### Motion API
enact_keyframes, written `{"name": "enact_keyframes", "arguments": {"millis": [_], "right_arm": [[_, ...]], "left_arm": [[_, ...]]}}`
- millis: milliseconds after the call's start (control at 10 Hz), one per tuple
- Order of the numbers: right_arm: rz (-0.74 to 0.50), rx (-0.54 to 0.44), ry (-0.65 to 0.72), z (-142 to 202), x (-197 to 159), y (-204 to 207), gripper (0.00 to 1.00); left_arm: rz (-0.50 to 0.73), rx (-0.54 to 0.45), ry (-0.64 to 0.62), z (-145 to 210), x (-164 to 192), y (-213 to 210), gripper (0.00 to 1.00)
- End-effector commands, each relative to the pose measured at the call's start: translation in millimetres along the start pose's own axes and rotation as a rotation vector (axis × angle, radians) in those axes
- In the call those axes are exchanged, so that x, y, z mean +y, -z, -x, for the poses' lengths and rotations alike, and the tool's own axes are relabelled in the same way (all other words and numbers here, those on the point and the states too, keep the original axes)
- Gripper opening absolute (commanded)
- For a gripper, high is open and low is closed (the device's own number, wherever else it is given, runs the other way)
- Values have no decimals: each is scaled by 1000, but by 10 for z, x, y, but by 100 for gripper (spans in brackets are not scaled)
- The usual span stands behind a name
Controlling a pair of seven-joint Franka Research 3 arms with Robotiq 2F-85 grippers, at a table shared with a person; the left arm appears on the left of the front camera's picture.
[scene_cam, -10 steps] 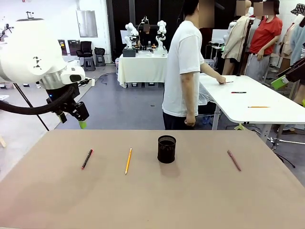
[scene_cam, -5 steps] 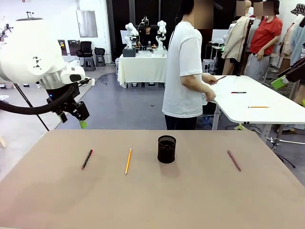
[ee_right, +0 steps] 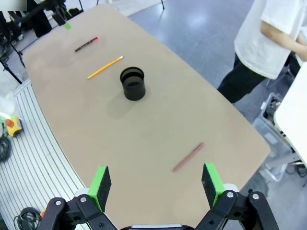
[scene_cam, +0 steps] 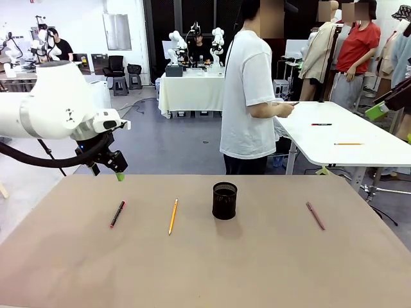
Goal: Place the pens into the pen holder.
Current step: Pick up a writing instrument from the table and place it into the Pen holder.
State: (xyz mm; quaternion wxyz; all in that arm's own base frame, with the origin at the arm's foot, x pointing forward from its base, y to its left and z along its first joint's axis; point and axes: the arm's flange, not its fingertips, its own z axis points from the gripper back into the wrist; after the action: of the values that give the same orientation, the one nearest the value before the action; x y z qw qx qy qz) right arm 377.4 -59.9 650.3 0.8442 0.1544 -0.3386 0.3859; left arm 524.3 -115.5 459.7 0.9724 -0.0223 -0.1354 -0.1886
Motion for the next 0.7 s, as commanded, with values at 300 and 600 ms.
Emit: {"name": "enact_keyframes", "arguments": {"millis": [300,600], "right_arm": [[-1,-3,-2,-7,2,-5,100],[-1,-3,-2,-7,2,-5,100]], "left_arm": [[-59,7,-226,-102,340,772,100],[-109,101,-335,-237,347,1037,100]]}}
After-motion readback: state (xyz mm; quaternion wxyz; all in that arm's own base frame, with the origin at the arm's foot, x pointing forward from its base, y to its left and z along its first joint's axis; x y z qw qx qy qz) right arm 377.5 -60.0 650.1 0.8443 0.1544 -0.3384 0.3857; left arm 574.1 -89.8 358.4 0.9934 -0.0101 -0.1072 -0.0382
